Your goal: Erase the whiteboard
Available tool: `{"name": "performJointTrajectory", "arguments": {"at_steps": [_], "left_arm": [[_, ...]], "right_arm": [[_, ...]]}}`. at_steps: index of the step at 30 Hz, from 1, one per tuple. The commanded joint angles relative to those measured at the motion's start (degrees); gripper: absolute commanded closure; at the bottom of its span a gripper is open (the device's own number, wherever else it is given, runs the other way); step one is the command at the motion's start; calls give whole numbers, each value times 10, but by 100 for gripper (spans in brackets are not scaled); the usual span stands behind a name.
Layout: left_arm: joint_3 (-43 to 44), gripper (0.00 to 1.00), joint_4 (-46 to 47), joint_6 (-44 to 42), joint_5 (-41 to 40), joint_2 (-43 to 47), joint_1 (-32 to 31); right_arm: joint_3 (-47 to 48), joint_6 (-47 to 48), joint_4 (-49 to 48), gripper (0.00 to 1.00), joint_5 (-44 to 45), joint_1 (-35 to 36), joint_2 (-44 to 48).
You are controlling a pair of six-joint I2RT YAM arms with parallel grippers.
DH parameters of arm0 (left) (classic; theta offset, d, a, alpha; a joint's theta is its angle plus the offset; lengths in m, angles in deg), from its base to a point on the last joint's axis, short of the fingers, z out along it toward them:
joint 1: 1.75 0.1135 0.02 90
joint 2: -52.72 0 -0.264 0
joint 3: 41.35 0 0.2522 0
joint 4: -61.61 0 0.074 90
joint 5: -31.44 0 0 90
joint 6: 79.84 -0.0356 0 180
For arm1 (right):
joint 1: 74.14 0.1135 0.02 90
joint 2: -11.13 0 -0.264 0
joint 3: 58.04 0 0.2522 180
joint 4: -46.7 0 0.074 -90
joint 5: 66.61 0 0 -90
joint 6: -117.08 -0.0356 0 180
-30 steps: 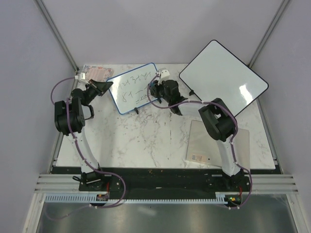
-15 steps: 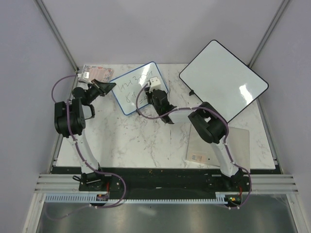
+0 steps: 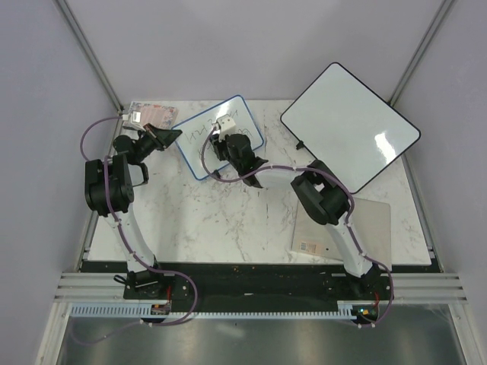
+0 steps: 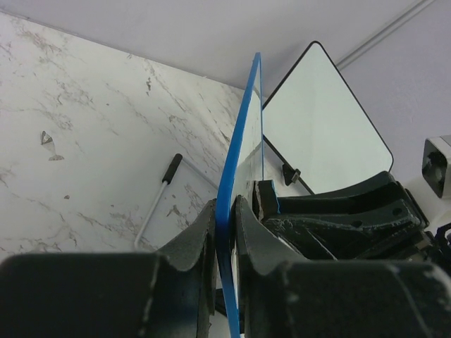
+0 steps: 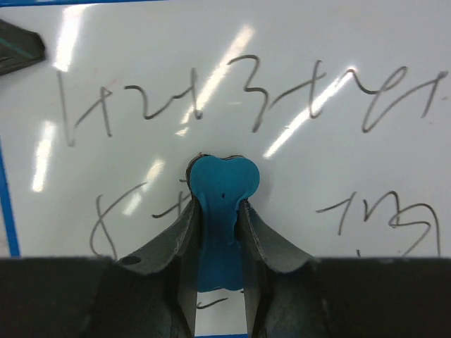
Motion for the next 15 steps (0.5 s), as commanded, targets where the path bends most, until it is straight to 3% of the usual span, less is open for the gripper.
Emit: {"name": "performJointTrajectory", "arguments": {"at_steps": [1, 15], "left_arm": [[-1, 98, -13, -60, 35, 21, -12], [1, 98, -13, -52, 39, 21, -12]], "right_arm": [[28, -7, 17, 100, -83, 34, -27], [-4, -33, -91, 100, -96, 57, -38]]}}
